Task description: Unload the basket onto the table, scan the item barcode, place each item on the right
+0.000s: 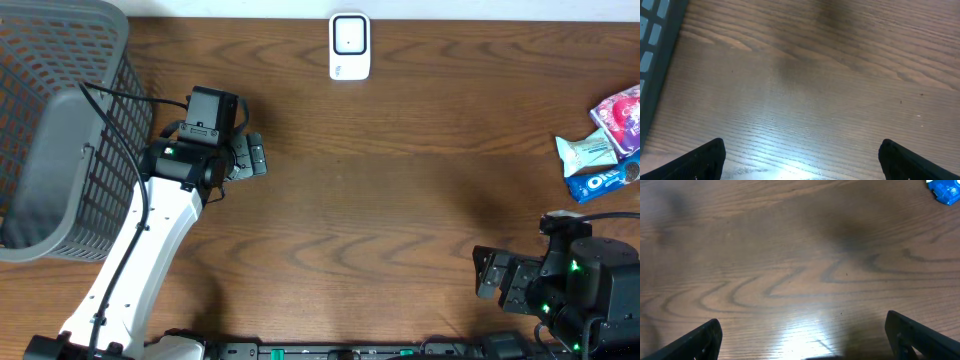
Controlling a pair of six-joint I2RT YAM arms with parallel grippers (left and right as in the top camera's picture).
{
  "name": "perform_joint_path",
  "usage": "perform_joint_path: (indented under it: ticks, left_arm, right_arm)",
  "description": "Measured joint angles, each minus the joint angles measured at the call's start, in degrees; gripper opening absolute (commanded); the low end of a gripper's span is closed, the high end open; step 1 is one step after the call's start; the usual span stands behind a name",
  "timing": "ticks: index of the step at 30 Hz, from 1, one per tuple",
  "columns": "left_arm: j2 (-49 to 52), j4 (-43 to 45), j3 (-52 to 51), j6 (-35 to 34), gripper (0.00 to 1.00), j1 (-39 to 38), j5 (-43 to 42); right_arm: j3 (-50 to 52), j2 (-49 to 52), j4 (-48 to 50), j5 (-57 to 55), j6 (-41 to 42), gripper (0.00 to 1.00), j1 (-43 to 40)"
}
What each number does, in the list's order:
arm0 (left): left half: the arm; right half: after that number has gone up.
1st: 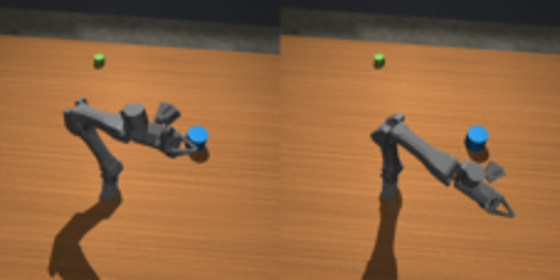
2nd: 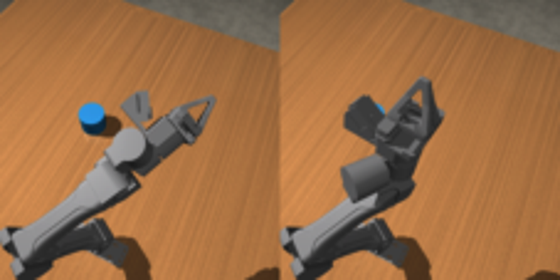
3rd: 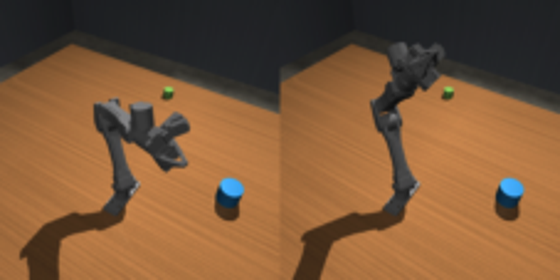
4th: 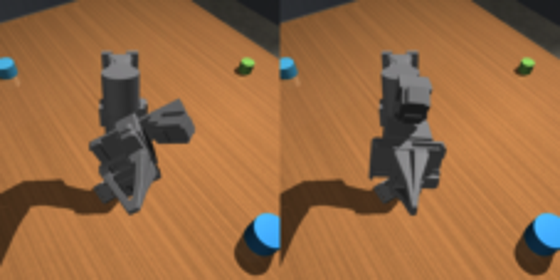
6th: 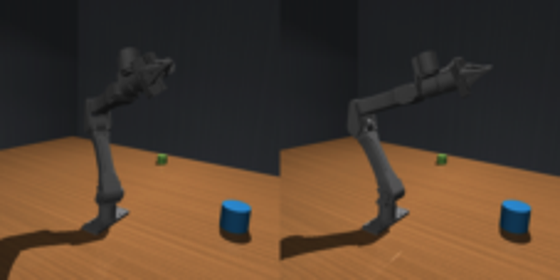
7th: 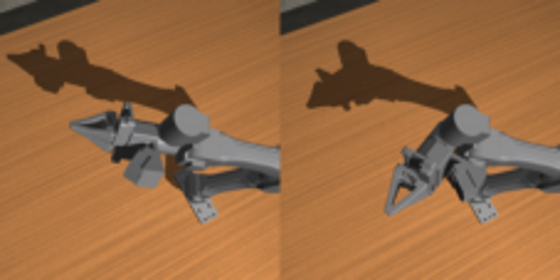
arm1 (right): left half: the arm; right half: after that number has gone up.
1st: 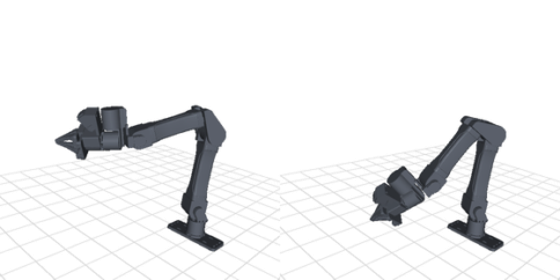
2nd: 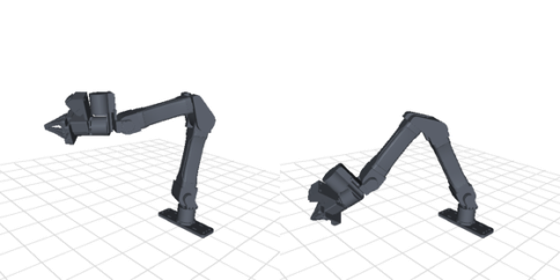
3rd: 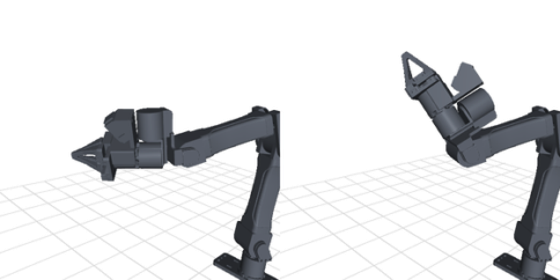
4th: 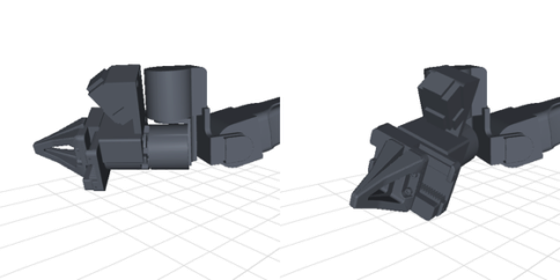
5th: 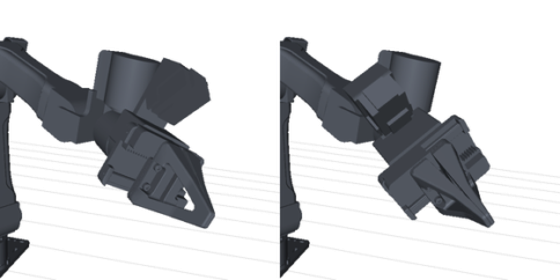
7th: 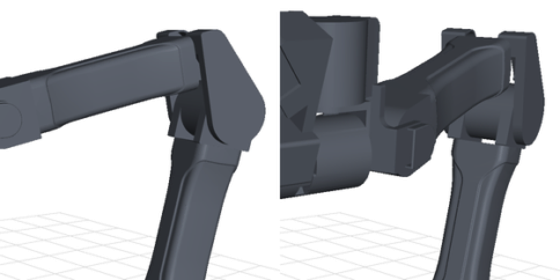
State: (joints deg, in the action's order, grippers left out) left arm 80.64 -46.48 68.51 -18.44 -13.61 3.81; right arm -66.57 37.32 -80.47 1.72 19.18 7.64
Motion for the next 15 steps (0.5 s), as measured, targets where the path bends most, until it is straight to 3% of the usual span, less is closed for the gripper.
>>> perform_joint_path:
  ticks: [15]
  left_arm:
    - [0.0,0.0,0.0,0.0,0.98,0.0,0.0]
  right_arm:
    - [0.0,0.0,0.0,0.0,-0.5,0.99,0.0]
